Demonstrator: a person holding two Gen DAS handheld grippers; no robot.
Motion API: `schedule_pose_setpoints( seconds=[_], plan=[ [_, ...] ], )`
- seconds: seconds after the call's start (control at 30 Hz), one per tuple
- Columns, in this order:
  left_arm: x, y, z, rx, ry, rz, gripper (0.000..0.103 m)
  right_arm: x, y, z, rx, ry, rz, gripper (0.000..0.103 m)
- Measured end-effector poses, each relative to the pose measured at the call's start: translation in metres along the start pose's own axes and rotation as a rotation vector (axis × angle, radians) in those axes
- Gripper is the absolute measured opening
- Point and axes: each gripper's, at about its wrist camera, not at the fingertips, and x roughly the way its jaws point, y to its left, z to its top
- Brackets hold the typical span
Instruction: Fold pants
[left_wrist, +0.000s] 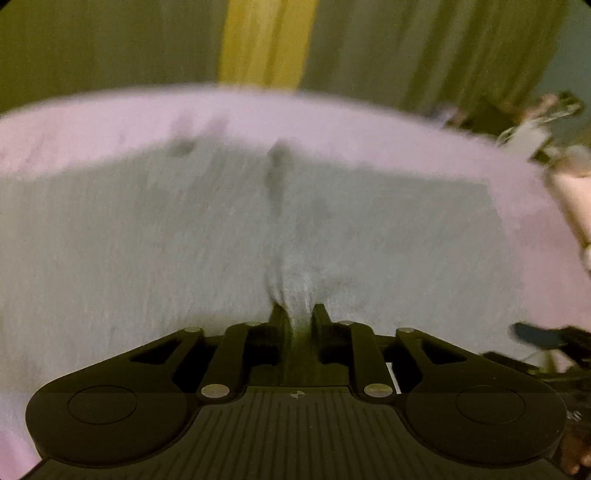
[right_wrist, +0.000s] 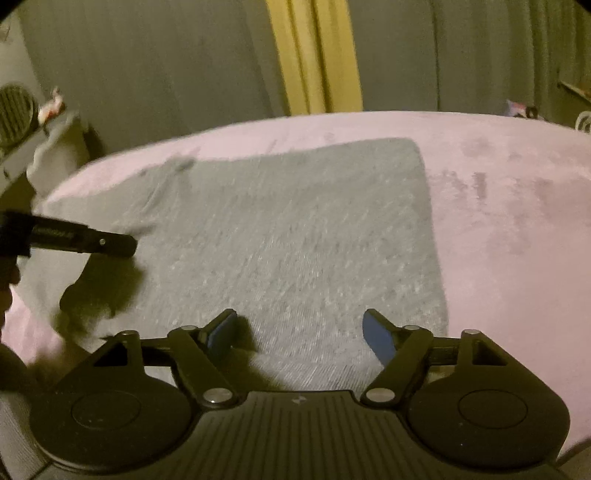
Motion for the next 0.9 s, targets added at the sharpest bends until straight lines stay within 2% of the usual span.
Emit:
schedule_pose_setpoints(
  seconds=[0.07,0.17,0.27,0.37,0.6,0.67,0.7,0.73,0.8,0.9],
  plan=[
    [0.004,0.006,0.0,-0.048,0.015,-0.005,0.035,0.004,0.006,-0.003,-0.047,0.009,-0.024,0.078],
    [0.0,0.006,-0.001,-0.061,-0.001,0.018,0.05,0.008,0.013,-0.008,-0.093,0.007,-0.036,0.085],
    [0.002,0.004,0.0,-0.066,-0.005,0.023,0.053,0.011,0.018,-0.012,-0.138,-0.003,-0.056,0.087],
    [-0.001,0.011,-0.004,-0.083,-0.005,0.019,0.057,0.008,0.018,-0.012,-0.127,-0.01,-0.053,0.087],
    [-0.008,0.024,-0.007,-0.162,-0.02,0.026,0.08,-0.004,0.008,0.001,-0.021,-0.088,-0.095,0.086],
    [-0.013,0.034,-0.008,-0.22,-0.045,0.037,0.088,-0.002,0.005,0.002,0.004,-0.088,-0.117,0.076],
    [-0.016,0.04,-0.008,-0.258,-0.063,0.05,0.091,0.001,0.004,0.001,0.009,-0.076,-0.128,0.06],
    [-0.021,0.05,-0.009,-0.311,-0.085,0.059,0.092,0.005,0.004,0.0,0.009,-0.058,-0.138,0.054],
    [-0.032,0.068,-0.01,-0.417,-0.125,0.055,0.092,0.009,0.01,-0.005,-0.037,-0.055,-0.165,0.054],
    [-0.055,0.107,-0.022,-0.641,-0.228,0.047,0.092,0.013,0.02,-0.008,-0.115,-0.045,-0.171,0.056]
  ],
)
